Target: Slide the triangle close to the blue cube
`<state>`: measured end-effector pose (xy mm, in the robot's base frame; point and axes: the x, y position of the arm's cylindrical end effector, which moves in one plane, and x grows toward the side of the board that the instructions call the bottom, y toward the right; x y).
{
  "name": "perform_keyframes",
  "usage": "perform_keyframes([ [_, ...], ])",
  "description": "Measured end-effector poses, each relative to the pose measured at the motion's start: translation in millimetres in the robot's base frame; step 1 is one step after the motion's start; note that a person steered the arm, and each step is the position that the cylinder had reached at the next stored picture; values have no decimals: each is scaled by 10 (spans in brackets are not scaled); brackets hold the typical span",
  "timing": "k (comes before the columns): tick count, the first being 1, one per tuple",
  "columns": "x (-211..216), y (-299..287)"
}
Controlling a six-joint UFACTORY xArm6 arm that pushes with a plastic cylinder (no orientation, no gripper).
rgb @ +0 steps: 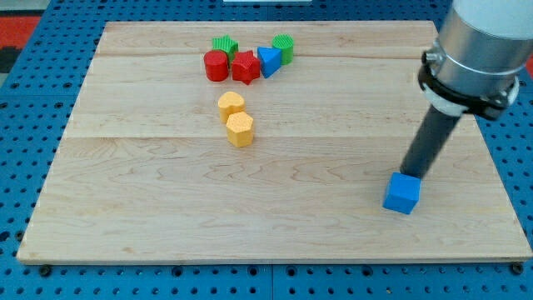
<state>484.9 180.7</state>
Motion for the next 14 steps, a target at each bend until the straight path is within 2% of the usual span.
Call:
perform_keyframes([
  [1,-1101,-28],
  [2,-1864,-386],
  [3,-2184,-1184],
  [4,-2117,-1916],
  [5,-2205,-2152],
  [6,-2045,-2273],
  [7,-1787,-1614],
  [8,-1267,-1307],
  [9,-921,-940],
  [10,-1435,-986],
  [11,-1111,-1372],
  [12,-873,-1493],
  [14,-823,-1948],
])
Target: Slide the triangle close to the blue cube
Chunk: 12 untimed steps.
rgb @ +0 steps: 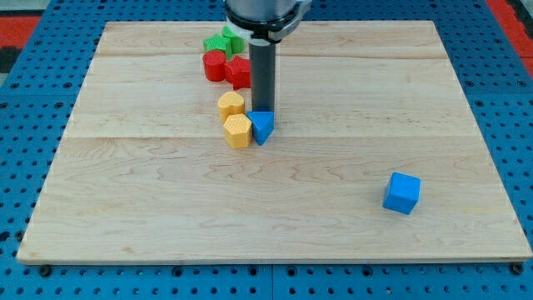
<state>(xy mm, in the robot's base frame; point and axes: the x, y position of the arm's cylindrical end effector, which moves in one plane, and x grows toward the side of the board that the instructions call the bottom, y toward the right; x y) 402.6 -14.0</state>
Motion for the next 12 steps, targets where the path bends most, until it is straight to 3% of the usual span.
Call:
perform_keyframes([
  [2,743,253],
  [3,1001,34],
  [5,928,-1264],
  [6,1147,-870],
  [7,1146,327],
  [8,1330,859],
  [9,1537,609],
  [10,1824,889],
  [12,1781,1538],
])
